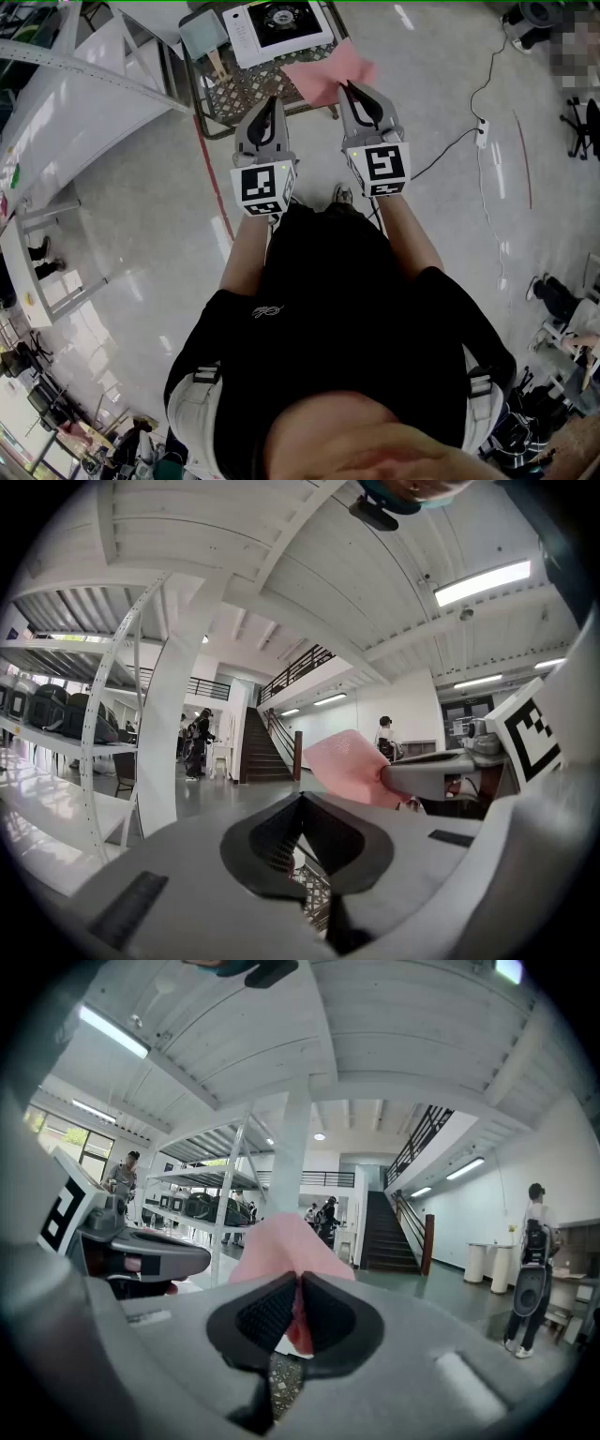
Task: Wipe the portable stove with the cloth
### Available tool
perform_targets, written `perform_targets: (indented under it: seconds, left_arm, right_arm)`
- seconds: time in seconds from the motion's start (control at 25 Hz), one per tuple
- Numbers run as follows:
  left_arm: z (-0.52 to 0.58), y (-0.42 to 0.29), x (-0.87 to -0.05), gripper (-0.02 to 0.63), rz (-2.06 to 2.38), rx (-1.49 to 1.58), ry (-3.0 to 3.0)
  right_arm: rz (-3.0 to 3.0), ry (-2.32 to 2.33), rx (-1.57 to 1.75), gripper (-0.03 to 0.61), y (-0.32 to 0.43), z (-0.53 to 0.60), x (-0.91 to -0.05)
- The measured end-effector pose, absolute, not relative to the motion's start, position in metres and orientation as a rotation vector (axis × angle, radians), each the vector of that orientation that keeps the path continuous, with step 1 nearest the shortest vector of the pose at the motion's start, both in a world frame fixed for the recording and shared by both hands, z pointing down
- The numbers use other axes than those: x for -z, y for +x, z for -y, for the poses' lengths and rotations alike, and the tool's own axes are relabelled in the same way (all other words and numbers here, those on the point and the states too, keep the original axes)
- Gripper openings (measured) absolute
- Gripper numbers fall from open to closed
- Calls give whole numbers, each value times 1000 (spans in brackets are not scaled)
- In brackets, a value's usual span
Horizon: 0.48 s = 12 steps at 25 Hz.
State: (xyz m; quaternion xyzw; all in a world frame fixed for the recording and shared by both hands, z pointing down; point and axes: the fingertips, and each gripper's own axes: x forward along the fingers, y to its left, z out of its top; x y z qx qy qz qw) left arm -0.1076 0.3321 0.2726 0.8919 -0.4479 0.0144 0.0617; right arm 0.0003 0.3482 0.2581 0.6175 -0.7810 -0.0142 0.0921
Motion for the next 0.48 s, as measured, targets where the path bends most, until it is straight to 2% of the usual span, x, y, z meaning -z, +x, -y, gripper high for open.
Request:
perform_targets:
  seconds: [0.48]
  left_arm:
    - [-328, -163, -333, -1, 1254, -152, 2636]
  right_arm:
    - [2209, 1653, -56, 23, -65, -346, -328]
